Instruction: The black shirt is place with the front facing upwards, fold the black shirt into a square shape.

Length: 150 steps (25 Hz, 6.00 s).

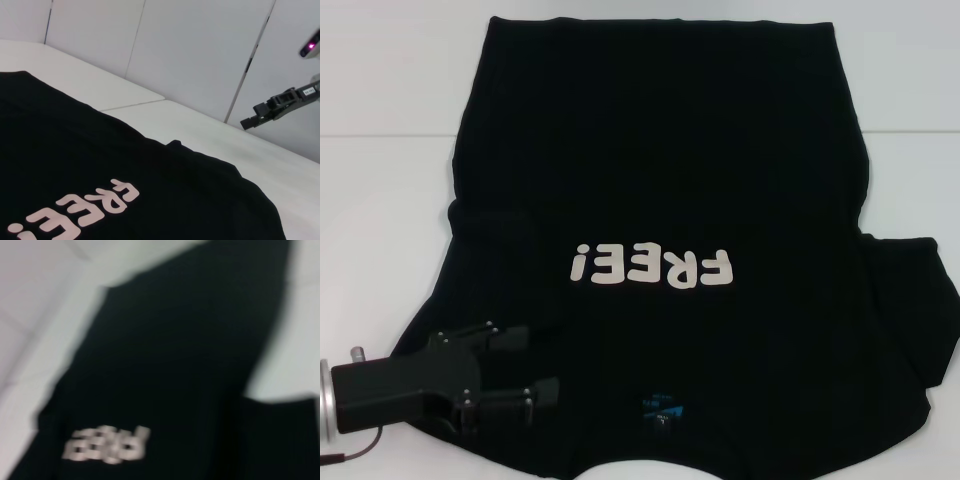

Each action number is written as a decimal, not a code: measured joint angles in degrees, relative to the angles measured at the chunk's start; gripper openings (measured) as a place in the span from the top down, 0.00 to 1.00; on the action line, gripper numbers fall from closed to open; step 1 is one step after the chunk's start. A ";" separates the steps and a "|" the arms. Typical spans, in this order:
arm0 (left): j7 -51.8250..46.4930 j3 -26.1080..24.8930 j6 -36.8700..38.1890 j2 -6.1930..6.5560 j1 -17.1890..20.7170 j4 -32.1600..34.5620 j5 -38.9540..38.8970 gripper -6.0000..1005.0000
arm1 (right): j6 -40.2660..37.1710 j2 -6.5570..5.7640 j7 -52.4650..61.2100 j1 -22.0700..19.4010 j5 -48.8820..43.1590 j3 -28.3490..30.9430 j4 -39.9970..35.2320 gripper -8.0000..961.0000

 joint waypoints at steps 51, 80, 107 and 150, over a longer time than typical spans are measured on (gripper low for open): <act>-0.11 -0.58 1.66 -0.27 0.81 1.88 -0.46 0.13 | 8.24 -0.37 16.93 14.41 -25.31 -6.56 12.23 0.16; -0.34 -1.06 2.10 -0.17 0.67 1.97 -0.58 0.13 | 7.50 -1.37 17.88 13.53 -25.24 -7.75 7.94 0.99; -0.39 -2.07 2.51 0.10 0.47 1.97 -0.20 0.13 | 2.84 -0.44 15.01 19.59 -19.54 -11.22 0.65 0.99; -50.31 -13.25 8.38 6.10 -1.07 6.92 8.01 0.13 | -0.72 6.53 -57.03 1.74 19.05 -17.94 20.40 0.20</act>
